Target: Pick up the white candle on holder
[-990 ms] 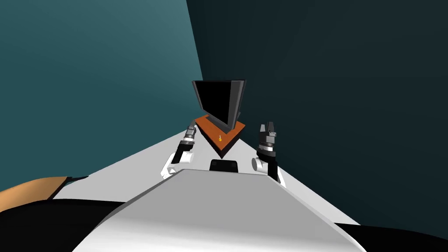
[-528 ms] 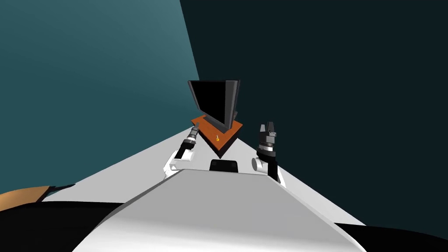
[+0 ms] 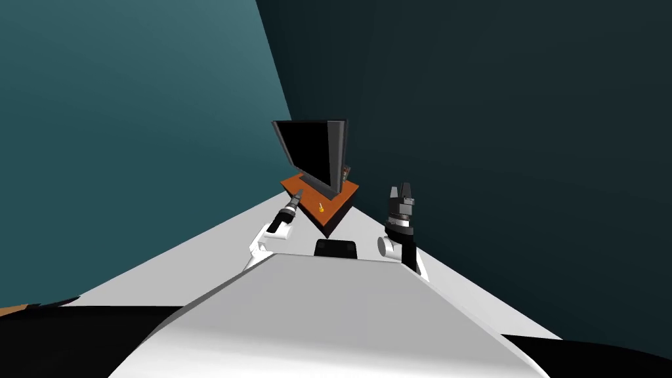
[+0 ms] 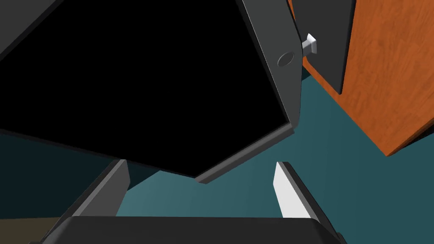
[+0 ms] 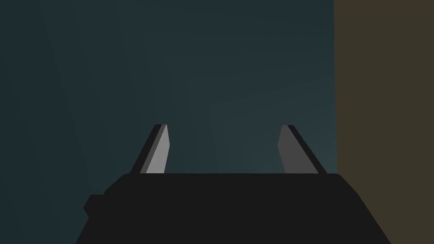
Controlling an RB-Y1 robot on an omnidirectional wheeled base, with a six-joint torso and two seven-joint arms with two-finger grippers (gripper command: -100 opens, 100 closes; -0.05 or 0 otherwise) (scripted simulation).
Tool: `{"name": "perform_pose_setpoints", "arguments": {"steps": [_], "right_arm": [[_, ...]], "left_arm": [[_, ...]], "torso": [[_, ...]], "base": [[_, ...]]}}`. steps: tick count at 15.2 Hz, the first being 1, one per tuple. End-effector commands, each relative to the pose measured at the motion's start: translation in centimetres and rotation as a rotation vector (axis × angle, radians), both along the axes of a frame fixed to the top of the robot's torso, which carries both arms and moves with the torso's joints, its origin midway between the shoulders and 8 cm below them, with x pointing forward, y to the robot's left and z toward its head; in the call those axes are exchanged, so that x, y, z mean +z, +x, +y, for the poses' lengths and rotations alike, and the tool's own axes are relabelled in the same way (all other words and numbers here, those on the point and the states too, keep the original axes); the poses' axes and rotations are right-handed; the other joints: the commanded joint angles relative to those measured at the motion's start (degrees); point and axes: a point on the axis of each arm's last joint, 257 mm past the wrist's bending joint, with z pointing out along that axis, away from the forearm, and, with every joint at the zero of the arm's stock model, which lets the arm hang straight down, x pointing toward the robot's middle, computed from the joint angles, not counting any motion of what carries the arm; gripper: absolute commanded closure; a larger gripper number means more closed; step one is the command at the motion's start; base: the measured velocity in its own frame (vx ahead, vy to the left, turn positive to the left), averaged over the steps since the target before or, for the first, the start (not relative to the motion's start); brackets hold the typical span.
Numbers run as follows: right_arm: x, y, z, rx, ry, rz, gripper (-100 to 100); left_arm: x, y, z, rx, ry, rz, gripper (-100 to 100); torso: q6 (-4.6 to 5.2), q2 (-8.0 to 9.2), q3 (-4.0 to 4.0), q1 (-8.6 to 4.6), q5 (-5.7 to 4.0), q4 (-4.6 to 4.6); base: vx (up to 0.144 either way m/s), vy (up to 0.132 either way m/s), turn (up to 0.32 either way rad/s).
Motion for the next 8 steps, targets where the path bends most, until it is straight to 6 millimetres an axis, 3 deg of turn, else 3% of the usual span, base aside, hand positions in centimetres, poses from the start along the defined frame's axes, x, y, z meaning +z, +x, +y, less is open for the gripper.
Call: {"name": "perform_pose_setpoints", "arguments": {"steps": [1, 3, 4, 5, 6, 7, 8], "right_arm": [[0.0, 0.0, 0.0, 0.000, 0.000, 0.000, 0], [0.0, 0.0, 0.0, 0.000, 0.000, 0.000, 0], [0.0, 0.0, 0.0, 0.000, 0.000, 0.000, 0], [0.0, 0.0, 0.0, 0.000, 0.000, 0.000, 0], [0.0, 0.0, 0.0, 0.000, 0.000, 0.000, 0], [0.0, 0.0, 0.0, 0.000, 0.000, 0.000, 0], [0.0, 0.0, 0.0, 0.000, 0.000, 0.000, 0]], "left_arm": [[-2.6, 0.6, 0.4, 0.004, 0.040, 0.074, -100], [-3.1, 0.5, 0.6, 0.009, 0.040, 0.093, -100], [-5.0, 0.7, 1.0, 0.012, 0.068, 0.151, -100], [-5.0, 0.7, 1.0, 0.013, 0.068, 0.154, -100], [-6.8, 0.8, 1.5, 0.014, 0.096, 0.207, -100], [-7.0, 0.8, 1.5, 0.016, 0.096, 0.215, -100], [-8.4, 0.9, 1.8, 0.014, 0.124, 0.258, -100]], "torso": [[0.00, 0.00, 0.00, 0.00, 0.00, 0.00], [0.01, 0.00, 0.00, -0.01, 0.00, 0.00], [-0.02, 0.01, 0.01, 0.05, 0.01, 0.00], [0.00, 0.02, 0.01, 0.06, 0.01, 0.01], [-0.01, 0.03, 0.01, 0.08, 0.02, 0.00], [0.01, 0.02, 0.01, 0.06, 0.02, 0.00], [0.00, 0.00, 0.00, 0.05, 0.01, 0.00]], "base": [[0.005, -0.065, -0.121], [0.005, -0.053, -0.067], [0.000, -0.045, -0.064], [0.003, -0.043, -0.088], [0.009, -0.054, -0.130], [0.016, -0.055, -0.100], [0.023, -0.066, -0.113]]}}
